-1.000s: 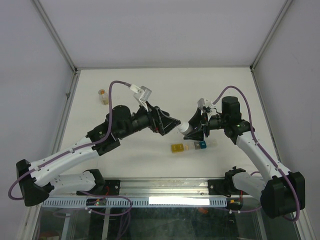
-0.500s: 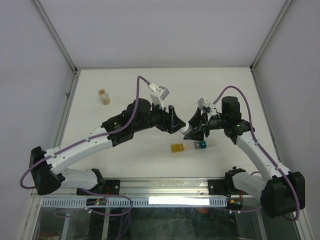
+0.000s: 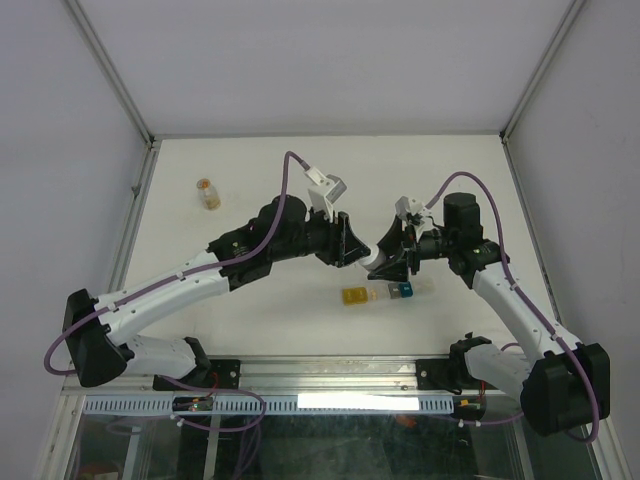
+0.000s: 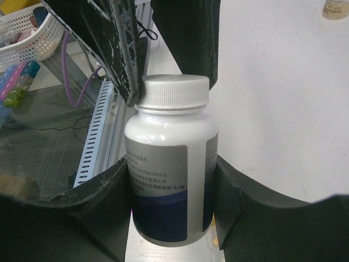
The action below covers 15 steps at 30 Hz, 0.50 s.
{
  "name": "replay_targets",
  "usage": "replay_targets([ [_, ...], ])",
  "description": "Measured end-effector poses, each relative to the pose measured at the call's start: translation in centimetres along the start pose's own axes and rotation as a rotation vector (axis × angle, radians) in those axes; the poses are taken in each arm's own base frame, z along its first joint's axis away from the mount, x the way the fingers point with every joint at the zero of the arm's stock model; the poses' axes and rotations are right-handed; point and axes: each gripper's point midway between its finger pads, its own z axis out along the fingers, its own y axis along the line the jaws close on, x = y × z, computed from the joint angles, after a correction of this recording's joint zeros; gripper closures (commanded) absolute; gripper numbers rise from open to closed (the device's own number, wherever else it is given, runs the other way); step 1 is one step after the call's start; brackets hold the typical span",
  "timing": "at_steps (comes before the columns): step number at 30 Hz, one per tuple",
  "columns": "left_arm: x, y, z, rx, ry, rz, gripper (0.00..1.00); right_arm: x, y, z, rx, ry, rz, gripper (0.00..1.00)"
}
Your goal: Sort the pills into containers
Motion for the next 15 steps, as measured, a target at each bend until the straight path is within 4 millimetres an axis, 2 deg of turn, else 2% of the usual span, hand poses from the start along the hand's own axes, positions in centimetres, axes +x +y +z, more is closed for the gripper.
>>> replay_targets([
  [6,0.1,-0.3,0.0,0.036,0.014,0.067,0.81,0.1,0.2,0.0,-0.008,0.000,0.007,1.00],
  [10,0.5,-0.9,-0.2,0.172,0.034,0.273,0.82,0.0,0.6,0.0,-0.028,-0.005,0.006,1.00],
  [12,0.9,-1.1,-0.4,0.266,0.037,0.422,0.78,0.1,0.8,0.0,-0.035,-0.004,0.013,1.00],
  [13,1.2,-1.0,-0.6,0.323,0.032,0.529,0.73,0.2,0.9,0.0,-0.040,-0.004,0.015,1.00],
  [15,1.5,-1.1,-0.8,0.408,0.014,0.695,0.45,0.2,1.1,0.1,-0.051,-0.002,0.016,1.00],
])
